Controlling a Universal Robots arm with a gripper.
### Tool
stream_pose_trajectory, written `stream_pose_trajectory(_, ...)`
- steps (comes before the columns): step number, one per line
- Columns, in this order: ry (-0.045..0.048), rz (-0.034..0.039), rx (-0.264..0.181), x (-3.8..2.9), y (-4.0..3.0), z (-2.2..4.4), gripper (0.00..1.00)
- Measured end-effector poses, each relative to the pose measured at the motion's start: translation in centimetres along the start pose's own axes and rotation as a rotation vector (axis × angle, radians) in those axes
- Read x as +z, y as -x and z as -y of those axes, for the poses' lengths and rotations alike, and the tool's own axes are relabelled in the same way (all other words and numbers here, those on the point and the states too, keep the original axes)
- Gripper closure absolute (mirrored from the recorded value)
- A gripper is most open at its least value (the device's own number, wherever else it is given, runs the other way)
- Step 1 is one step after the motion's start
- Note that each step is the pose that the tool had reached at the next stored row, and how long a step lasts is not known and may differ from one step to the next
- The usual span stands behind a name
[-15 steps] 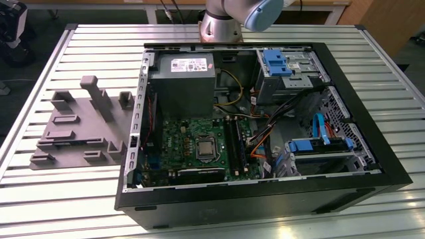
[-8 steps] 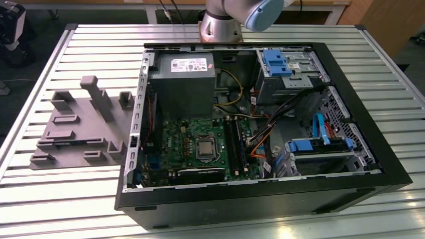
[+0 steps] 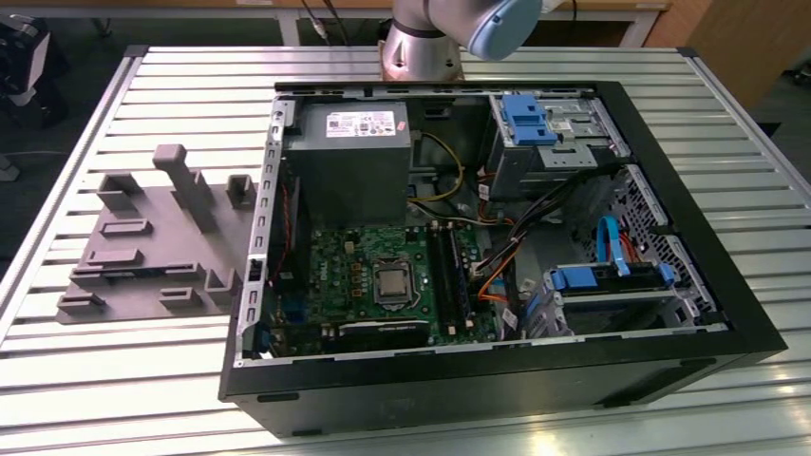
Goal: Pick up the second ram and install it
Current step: 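Reach for the second ram, then pick up the second ram and move it above second insertion slot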
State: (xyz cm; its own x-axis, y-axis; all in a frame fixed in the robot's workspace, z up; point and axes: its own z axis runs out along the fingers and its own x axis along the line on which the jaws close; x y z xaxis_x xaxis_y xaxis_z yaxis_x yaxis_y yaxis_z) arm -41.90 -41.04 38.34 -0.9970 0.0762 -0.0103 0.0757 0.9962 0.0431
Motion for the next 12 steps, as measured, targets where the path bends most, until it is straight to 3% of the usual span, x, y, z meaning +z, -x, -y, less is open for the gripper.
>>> stream_pose_trajectory(12,0.0000,-0.0001,0.000,0.08,0.00,0.01,0.89)
